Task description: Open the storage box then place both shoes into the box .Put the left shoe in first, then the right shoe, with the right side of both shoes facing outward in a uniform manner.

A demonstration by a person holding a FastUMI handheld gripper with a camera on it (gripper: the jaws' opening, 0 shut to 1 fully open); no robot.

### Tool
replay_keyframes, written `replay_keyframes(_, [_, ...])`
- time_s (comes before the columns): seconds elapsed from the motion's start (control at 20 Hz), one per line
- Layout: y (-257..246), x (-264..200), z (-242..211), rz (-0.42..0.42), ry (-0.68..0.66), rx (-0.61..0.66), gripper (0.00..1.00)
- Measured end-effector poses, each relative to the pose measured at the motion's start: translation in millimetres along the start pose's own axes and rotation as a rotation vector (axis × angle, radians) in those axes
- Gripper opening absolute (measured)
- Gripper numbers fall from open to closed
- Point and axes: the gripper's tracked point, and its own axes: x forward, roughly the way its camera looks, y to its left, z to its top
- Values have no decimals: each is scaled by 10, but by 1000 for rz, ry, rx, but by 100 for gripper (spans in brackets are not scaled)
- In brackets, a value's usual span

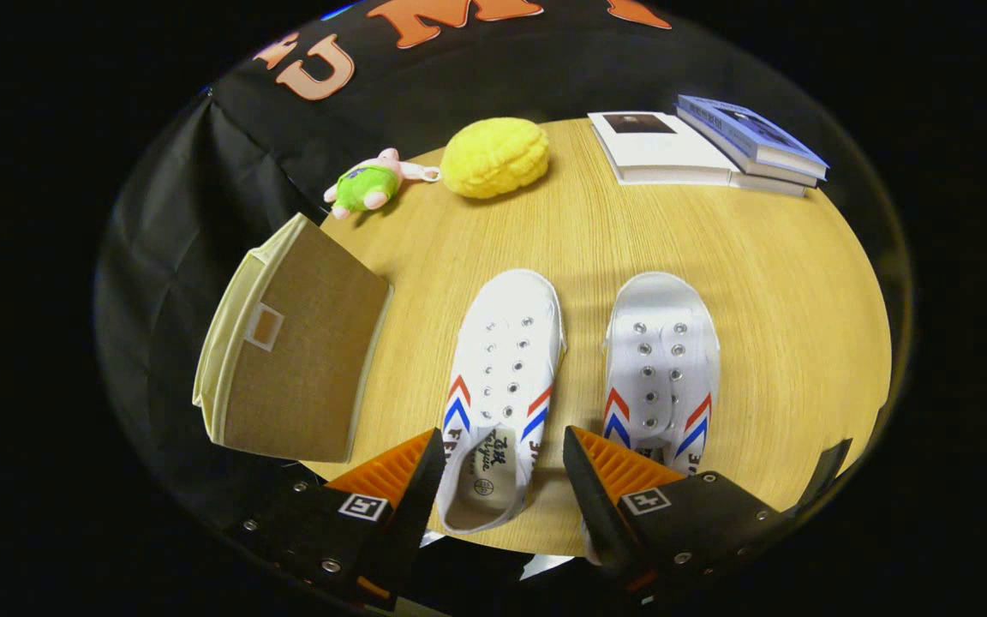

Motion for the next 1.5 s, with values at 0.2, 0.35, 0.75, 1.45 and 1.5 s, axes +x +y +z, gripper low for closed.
replay_keyframes(0.2, [-31,171,7,-3,19,-19,75])
replay_keyframes(0.35, [-15,360,-33,7,40,-13,69])
replay_keyframes(0.75, [-40,442,-100,38,84,123,22])
replay_keyframes(1.45, [739,-313,517,227,-43,118,6])
replay_keyframes(1.5, [858,-398,597,244,-57,104,6])
